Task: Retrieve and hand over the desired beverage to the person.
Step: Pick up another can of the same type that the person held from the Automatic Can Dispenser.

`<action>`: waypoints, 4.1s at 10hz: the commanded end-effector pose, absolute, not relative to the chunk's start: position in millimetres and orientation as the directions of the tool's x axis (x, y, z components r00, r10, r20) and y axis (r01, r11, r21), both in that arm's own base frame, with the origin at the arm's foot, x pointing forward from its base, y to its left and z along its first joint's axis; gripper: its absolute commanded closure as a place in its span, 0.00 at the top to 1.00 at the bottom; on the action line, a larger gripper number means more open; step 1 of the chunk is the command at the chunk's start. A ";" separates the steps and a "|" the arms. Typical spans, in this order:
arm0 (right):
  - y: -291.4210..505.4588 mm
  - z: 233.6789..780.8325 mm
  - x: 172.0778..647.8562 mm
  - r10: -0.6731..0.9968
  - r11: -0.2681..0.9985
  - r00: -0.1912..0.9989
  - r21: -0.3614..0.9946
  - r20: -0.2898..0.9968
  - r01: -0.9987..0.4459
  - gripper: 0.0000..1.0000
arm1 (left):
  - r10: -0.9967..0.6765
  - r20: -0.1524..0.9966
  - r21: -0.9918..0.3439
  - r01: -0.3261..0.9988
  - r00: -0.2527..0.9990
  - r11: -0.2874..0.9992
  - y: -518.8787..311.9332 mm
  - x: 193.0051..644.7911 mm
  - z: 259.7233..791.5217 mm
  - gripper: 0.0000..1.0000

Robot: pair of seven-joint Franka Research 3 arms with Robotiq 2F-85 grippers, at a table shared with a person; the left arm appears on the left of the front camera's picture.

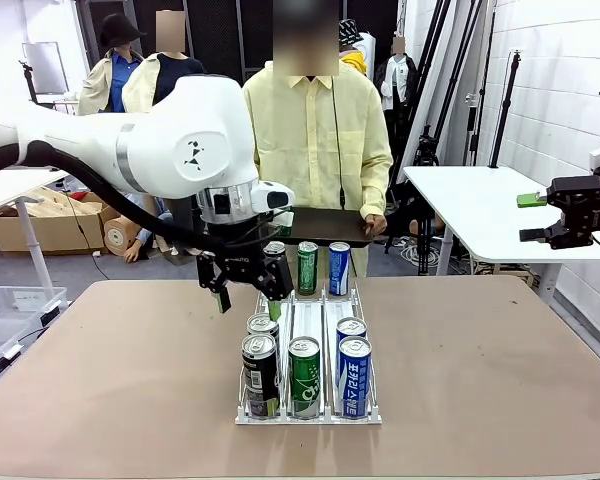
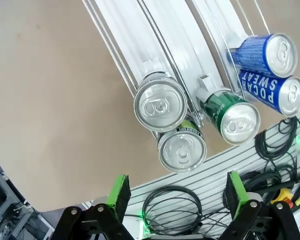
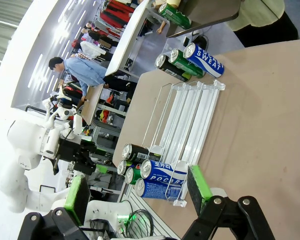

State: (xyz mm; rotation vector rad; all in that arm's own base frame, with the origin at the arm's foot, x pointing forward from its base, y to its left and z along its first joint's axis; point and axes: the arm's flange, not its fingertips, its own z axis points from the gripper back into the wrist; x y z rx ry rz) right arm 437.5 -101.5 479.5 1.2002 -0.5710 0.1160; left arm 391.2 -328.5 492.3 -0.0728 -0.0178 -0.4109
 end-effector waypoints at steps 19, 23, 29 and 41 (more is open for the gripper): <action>-101.7 481.1 438.0 -0.211 0.365 0.855 0.850 0.473 -0.380 1.00 | -0.327 0.056 0.036 0.325 0.943 0.945 -349.0 391.7 417.9 1.00; -101.7 481.1 438.0 -0.211 0.365 0.855 0.850 0.473 -0.380 1.00 | -0.307 0.090 0.011 0.308 0.947 0.951 -342.8 394.7 430.3 1.00; -101.7 481.1 438.0 -0.211 0.365 0.855 0.850 0.473 -0.380 1.00 | -0.316 0.056 0.013 0.316 0.947 0.949 -343.3 392.9 424.7 1.00; -101.7 481.1 438.0 -0.211 0.365 0.855 0.850 0.473 -0.380 1.00 | -0.257 -0.017 0.003 0.257 0.966 0.966 -351.9 388.7 413.2 1.00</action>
